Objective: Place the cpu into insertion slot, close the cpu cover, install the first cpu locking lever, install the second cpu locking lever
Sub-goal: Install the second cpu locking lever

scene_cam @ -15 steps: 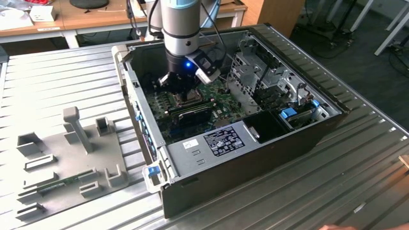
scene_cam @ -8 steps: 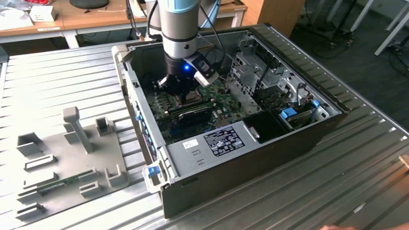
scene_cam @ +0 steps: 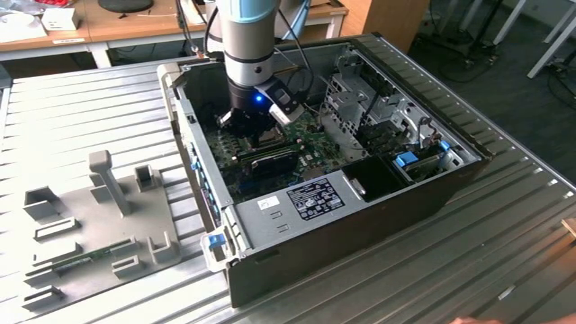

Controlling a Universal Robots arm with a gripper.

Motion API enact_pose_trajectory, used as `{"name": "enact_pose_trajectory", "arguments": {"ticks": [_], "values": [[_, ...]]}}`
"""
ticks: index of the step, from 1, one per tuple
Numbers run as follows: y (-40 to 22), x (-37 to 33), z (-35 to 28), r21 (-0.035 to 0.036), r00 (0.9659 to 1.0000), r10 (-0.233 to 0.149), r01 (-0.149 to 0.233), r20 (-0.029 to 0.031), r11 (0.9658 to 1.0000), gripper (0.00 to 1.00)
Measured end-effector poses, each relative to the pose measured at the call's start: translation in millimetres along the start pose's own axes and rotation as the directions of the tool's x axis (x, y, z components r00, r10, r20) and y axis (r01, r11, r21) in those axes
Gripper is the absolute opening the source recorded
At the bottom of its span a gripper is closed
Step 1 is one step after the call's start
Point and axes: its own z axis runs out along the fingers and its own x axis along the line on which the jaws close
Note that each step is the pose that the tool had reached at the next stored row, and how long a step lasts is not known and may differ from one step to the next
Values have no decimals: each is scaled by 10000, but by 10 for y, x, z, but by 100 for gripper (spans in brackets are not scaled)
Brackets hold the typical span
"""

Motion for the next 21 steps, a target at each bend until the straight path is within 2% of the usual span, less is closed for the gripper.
{"name": "enact_pose_trajectory", "arguments": {"ticks": [16, 21], "values": [[-3, 42, 67, -36, 10000, 3, -3, -1, 10000, 10], [5, 59, 83, -90, 10000, 9, -9, -2, 10000, 10]]}}
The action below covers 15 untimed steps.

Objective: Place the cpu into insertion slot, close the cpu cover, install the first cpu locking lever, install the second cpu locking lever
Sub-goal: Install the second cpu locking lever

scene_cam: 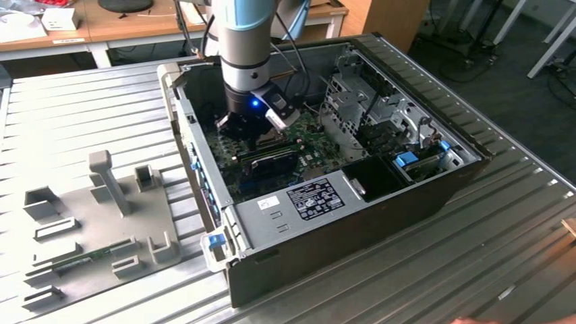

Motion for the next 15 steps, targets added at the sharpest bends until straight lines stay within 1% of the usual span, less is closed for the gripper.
{"name": "enact_pose_trajectory", "arguments": {"ticks": [10, 15], "values": [[18, 8, 26, -141, 10000, 13, -13, -1, 9999, 10], [18, 19, 39, -176, 10000, 17, -17, -5, 9998, 10]]}}
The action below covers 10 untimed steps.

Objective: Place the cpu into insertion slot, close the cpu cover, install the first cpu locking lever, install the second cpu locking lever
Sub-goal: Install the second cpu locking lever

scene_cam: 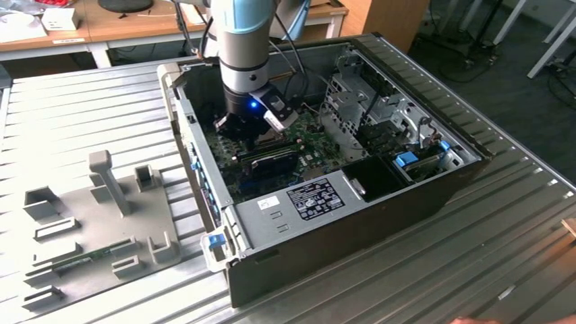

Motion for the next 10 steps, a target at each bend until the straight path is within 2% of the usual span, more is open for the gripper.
{"name": "enact_pose_trajectory", "arguments": {"ticks": [10], "values": [[-4, 37, 39, -60, 10000, 3, -3, 3, 10000, 10]]}}
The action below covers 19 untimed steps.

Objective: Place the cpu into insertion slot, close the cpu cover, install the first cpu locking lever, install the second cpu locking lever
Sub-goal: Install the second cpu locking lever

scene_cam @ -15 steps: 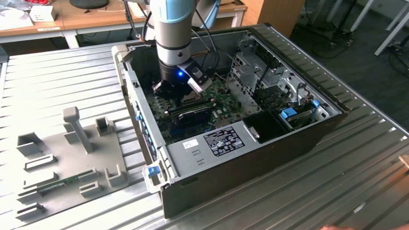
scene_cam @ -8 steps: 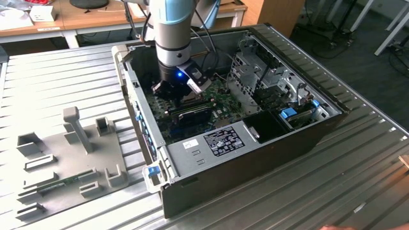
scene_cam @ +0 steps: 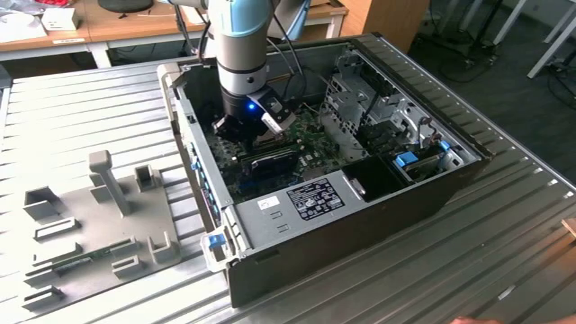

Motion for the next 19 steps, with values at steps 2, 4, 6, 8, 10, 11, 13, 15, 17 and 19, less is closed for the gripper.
{"name": "enact_pose_trajectory", "arguments": {"ticks": [2, 4, 6, 8, 10, 11, 13, 15, 17, 19], "values": [[-1, 1, 15, 37, 10000, 0, 0, -23, 10000, 10], [-1, 1, 15, 38, 10000, 0, 0, -24, 10000, 10], [0, 1, 15, 37, 10000, 0, 0, -24, 10000, 10], [0, 1, 15, 38, 10000, 0, 0, -24, 10000, 10], [0, 1, 15, 39, 10000, 0, 0, -25, 10000, 10], [0, 1, 15, 39, 10000, 0, 0, -25, 10000, 10], [-1, 1, 15, 40, 10000, 0, 0, -25, 10000, 10], [0, 1, 15, 41, 10000, 0, 0, -26, 10000, 10], [0, 1, 15, 41, 10000, 0, 0, -26, 10000, 10], [0, 1, 15, 41, 10000, 0, 0, -26, 10000, 10]]}}
